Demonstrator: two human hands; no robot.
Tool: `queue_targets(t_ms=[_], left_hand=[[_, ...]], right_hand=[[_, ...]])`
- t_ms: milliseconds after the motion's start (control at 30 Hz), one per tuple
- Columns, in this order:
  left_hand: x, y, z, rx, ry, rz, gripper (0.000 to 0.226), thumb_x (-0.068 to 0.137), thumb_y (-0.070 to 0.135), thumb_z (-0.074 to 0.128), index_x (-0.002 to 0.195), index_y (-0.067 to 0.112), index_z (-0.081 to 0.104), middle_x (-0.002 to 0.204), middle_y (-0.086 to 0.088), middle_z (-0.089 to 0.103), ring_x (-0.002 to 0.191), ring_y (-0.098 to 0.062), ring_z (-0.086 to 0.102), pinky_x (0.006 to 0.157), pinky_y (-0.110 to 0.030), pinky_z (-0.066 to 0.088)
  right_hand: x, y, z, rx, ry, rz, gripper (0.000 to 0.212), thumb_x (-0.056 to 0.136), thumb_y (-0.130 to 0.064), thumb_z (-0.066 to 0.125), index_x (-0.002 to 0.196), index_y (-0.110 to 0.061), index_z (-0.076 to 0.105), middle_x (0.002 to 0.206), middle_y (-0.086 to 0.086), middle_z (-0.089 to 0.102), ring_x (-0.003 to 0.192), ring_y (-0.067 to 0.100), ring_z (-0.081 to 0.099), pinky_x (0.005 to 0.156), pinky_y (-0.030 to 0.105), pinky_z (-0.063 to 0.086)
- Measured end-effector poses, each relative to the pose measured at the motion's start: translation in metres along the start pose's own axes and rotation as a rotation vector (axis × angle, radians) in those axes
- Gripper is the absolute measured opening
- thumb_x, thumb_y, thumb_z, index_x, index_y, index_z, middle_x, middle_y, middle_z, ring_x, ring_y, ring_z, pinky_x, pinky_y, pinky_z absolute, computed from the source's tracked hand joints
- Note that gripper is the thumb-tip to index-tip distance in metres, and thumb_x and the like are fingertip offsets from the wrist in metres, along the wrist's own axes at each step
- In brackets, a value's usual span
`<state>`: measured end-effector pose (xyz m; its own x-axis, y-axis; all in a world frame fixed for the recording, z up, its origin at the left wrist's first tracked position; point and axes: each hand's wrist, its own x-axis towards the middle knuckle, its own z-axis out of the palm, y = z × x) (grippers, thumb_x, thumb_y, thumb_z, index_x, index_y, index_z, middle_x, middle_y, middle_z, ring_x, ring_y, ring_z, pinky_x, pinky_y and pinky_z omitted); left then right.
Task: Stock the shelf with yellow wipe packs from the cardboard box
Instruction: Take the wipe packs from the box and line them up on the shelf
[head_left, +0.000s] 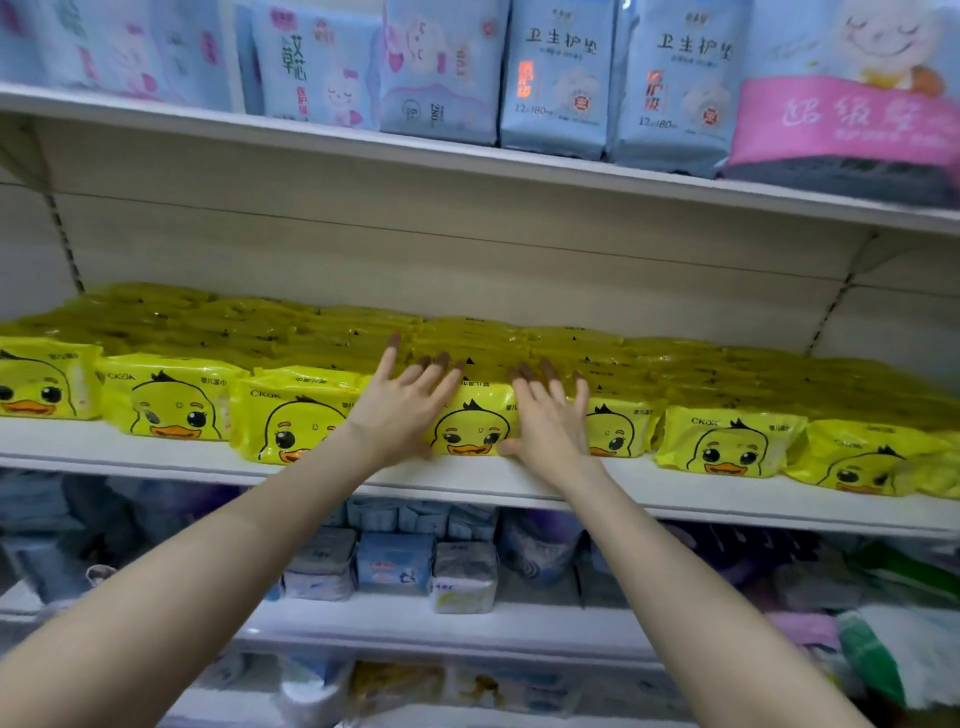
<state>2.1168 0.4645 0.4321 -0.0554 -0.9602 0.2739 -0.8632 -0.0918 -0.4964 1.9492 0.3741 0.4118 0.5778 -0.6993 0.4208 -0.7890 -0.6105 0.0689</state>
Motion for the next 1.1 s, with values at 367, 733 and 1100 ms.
queue_targets(t_ms=[367,733,1100], left_hand=[[-0.004,-0.004,0.004,-0.018,0.016,0.037,0.089,0.09,0.034,0.056,0.148,0.003,-0.003,0.153,-0.015,0.021,0.138,-0.027,0.032,0.111,-0.058,-0.01],[0.006,0.001,0.006,0.028,-0.022,0.004,0.066,0.096,0.015,0.041,0.148,0.0,0.003,0.155,-0.02,0.014,0.142,-0.03,0.024,0.108,-0.061,-0.013],[0.014,0.004,0.007,0.082,-0.086,-0.026,0.086,0.091,0.033,0.055,0.148,0.002,-0.002,0.157,-0.018,0.01,0.143,-0.029,0.022,0.105,-0.061,-0.016]], right_hand=[[-0.013,-0.012,-0.003,-0.056,0.018,0.051,0.09,0.077,-0.044,0.07,0.147,-0.023,0.018,0.151,-0.002,0.031,0.142,0.025,0.018,0.113,0.051,-0.002],[-0.004,0.0,0.0,-0.08,0.011,0.014,0.081,0.079,-0.048,0.066,0.145,-0.027,0.024,0.151,-0.005,0.034,0.145,0.024,0.01,0.111,0.052,-0.001],[-0.002,0.002,0.003,-0.063,0.042,-0.001,0.08,0.08,-0.049,0.065,0.145,-0.025,0.026,0.148,-0.003,0.039,0.144,0.025,0.016,0.111,0.051,-0.001]])
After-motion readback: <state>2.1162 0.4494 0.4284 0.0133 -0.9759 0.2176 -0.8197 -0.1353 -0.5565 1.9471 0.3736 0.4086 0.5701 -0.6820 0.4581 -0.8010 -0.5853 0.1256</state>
